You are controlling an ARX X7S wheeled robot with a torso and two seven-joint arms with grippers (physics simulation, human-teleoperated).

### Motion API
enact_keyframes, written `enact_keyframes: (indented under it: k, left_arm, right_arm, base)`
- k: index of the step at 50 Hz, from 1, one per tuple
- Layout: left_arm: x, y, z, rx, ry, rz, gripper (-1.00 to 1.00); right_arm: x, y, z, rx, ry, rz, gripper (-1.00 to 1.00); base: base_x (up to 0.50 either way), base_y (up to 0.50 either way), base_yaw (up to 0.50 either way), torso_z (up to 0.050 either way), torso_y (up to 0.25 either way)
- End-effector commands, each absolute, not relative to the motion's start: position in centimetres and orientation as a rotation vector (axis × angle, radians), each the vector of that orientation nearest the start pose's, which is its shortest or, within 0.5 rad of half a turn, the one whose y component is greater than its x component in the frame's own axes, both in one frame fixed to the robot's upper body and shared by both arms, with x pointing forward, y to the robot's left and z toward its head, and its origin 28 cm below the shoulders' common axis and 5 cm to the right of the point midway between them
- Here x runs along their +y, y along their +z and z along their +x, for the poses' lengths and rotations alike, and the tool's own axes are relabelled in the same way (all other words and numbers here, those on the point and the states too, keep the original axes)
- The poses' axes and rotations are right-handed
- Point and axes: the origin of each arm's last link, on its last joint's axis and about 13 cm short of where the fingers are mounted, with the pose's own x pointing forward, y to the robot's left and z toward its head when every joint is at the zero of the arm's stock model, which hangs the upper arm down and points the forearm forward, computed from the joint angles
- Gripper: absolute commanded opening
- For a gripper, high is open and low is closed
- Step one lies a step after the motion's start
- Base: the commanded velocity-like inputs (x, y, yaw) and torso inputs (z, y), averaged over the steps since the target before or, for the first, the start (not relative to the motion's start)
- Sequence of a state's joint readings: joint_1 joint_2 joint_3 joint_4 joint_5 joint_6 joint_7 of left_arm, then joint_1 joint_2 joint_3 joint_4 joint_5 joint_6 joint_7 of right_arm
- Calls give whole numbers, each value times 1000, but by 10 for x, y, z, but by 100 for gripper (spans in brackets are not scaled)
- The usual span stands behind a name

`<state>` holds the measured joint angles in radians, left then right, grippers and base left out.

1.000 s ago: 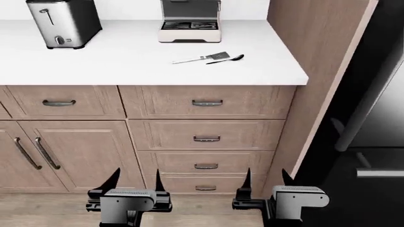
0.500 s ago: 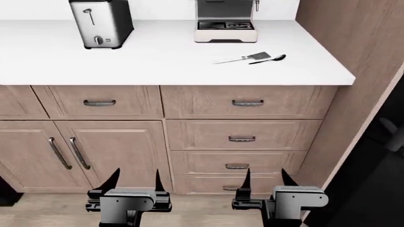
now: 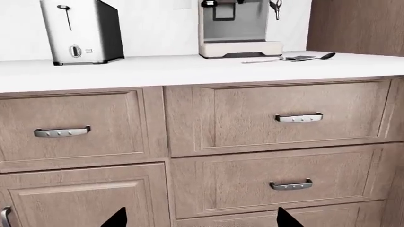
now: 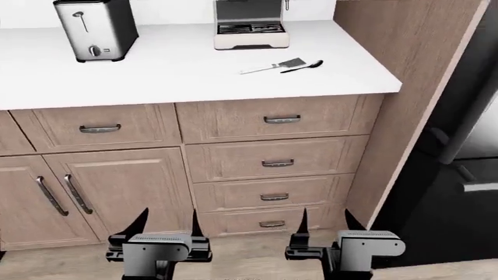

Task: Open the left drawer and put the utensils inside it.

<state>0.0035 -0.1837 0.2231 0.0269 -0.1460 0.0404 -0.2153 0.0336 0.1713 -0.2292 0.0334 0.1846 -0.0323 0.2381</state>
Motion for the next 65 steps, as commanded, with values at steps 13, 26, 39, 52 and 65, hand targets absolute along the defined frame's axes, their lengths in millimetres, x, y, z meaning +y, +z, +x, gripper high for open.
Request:
enact_keyframes:
  k: [13, 26, 39, 52, 65]
  left_arm:
    - [203, 15, 205, -9, -19, 25, 100]
    - [203, 15, 203, -30, -28, 28, 100]
    - [203, 16, 204, -29, -32, 27, 100]
    - [203, 17, 204, -30, -34, 27, 100]
    - [203, 16, 204, -29, -34, 26, 100]
  right_arm:
    - [-93, 9, 213, 13, -25, 11, 100]
    - [-94, 9, 213, 12, -30, 10, 100]
    - [-94, 11, 214, 14, -30, 12, 100]
    - [-94, 11, 215, 14, -34, 8, 100]
    - [-94, 11, 214, 15, -40, 19, 100]
  base:
    - [-167, 22, -500, 30, 0]
    - [-166, 35, -500, 19, 0]
    - [-163, 49, -500, 0, 0]
    - [-158, 62, -500, 0, 0]
    - [-153, 75, -500, 0, 0]
